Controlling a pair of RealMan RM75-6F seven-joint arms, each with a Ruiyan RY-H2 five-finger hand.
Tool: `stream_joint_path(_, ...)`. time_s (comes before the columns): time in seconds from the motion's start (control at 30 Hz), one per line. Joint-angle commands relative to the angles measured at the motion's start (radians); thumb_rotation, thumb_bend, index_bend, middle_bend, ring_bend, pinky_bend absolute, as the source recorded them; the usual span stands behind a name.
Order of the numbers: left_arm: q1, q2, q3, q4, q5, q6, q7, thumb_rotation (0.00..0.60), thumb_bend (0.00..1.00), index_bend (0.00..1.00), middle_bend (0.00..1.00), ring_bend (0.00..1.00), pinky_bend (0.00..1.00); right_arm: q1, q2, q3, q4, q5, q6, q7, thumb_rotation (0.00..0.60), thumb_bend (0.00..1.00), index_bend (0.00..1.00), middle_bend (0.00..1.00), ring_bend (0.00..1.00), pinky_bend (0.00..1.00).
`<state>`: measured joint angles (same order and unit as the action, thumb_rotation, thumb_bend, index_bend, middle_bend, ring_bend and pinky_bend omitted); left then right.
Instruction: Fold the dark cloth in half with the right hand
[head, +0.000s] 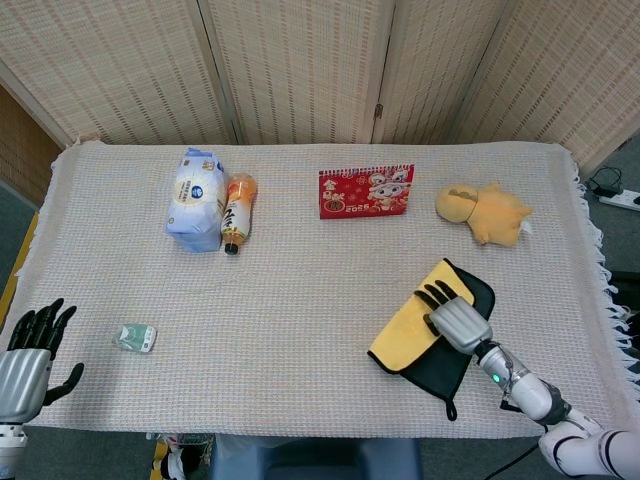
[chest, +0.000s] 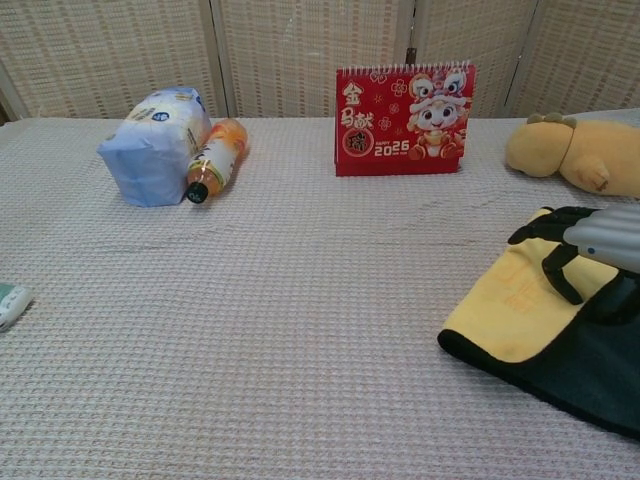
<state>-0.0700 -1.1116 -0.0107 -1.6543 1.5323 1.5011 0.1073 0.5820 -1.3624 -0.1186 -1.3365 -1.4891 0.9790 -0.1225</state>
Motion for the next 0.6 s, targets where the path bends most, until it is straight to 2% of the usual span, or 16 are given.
stream_joint_path(0.03,0.0,-0.001,0.0,0.0,0.0,0.0,0.003,0.6,0.41,0.0,0.0,0.0,0.0,-0.016,0.003,-0.01,0.013,-0.011,0.008,0.019,0.6,0.42,0.64,0.12,0.02,0.0)
stream_joint_path(0.37,-0.003,-0.009,-0.003,0.007,-0.01,-0.008,0.019,0.6,0.41,0.0,0.0,0.0,0.0,-0.057,0.027,-0.049,0.06,-0.061,0.013,0.121,0.6,0.42,0.64,0.12,0.01,0.0)
stream_joint_path(0.6,-0.006,-0.017,-0.004,0.011,-0.02,-0.019,0.033,0.6,0.41,0.0,0.0,0.0,0.0,-0.07,0.043,-0.055,0.086,-0.075,0.007,0.15,0.6,0.42,0.64,0.12,0.01,0.0)
